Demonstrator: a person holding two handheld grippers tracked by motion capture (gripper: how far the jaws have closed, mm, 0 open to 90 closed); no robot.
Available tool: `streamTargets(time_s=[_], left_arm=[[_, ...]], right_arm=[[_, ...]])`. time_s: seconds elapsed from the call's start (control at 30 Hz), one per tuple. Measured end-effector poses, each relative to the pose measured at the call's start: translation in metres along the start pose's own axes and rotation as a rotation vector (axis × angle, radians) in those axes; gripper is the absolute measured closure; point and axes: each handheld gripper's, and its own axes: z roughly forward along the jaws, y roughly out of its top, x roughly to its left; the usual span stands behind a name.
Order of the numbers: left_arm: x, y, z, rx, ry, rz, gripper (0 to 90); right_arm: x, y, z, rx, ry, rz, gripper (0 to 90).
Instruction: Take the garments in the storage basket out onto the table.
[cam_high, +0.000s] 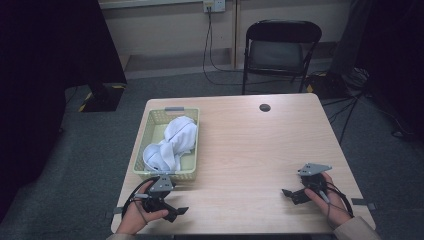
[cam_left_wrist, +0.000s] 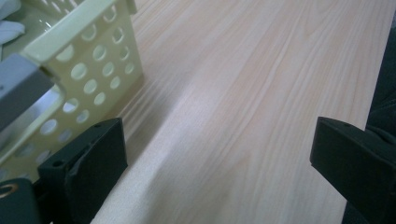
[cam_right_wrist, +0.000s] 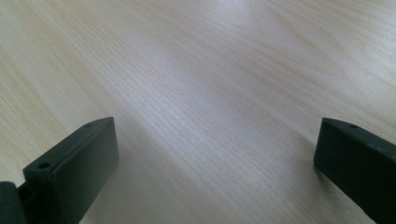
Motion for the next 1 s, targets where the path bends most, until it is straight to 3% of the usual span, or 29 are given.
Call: streamTargets(time_s=[1.0], left_arm=[[-0.001, 0.035, -0.017, -0.060, -0.032, 0.002, 4.0]], right_arm=[[0.000, 0.000, 0.000, 0.000, 0.000, 0.000, 0.0]])
